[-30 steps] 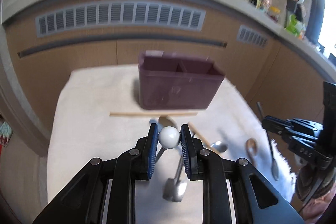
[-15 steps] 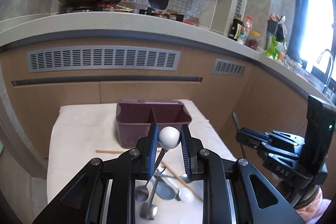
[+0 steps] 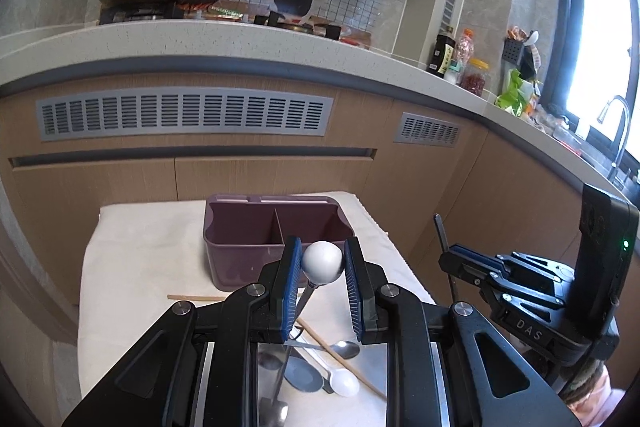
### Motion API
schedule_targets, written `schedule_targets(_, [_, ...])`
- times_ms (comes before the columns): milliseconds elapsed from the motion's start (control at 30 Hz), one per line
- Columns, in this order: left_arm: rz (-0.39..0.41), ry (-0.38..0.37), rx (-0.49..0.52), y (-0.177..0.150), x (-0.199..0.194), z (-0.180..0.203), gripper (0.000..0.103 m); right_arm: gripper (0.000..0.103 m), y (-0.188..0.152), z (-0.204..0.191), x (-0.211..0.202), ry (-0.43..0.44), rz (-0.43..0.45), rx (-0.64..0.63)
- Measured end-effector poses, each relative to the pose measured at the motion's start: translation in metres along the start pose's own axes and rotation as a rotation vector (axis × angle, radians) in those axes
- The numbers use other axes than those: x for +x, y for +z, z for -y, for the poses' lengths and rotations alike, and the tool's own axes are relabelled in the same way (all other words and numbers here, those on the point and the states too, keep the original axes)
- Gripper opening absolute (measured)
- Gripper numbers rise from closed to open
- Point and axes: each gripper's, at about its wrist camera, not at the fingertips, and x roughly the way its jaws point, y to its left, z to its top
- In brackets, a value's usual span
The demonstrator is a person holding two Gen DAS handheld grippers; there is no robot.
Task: Organize utensils
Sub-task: 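Lift both held spoons and carry them over the maroon utensil holder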
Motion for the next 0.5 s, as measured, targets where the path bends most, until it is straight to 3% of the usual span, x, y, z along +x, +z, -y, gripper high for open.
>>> schedule_targets(500, [-0.047,0.027,0.011,0.0013,0.0125,0.0090,0.023,0.011,-0.0029,0.0055,0.0028,-0.003,-0.007,0.019])
